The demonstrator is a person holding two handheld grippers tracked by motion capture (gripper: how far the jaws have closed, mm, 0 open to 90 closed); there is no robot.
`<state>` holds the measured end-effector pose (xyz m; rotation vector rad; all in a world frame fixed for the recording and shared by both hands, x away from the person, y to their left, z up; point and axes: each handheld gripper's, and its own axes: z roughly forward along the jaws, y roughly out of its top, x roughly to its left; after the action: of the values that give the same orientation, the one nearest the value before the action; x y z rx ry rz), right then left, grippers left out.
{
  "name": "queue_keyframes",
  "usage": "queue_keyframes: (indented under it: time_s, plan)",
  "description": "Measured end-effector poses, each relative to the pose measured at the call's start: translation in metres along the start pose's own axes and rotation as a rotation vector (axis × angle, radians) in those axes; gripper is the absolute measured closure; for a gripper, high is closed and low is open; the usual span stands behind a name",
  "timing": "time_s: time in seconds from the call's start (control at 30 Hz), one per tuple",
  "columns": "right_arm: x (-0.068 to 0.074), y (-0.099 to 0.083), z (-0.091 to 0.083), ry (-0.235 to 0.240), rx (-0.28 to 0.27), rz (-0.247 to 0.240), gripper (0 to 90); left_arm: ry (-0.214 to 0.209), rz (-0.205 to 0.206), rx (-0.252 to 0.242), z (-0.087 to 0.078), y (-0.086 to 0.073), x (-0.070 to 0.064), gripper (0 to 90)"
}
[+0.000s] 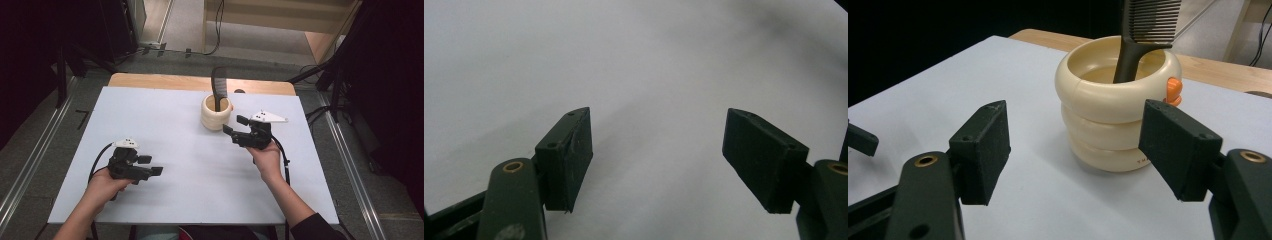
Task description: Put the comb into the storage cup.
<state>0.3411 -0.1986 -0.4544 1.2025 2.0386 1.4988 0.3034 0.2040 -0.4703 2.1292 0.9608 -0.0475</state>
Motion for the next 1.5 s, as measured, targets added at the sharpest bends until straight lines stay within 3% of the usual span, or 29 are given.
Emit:
queue_keyframes:
  time_s: [1.0, 1.5]
  plan:
    - [0.013, -0.023, -0.028, 0.051, 0.004, -0.046, 24.7, -0.007, 0.009, -0.01, -0.001, 0.001, -0.004, 28.9]
    - [0.016, -0.035, -0.046, 0.071, 0.019, -0.038, 24.4, -0.01, 0.014, -0.015, -0.001, 0.002, -0.006, 28.9]
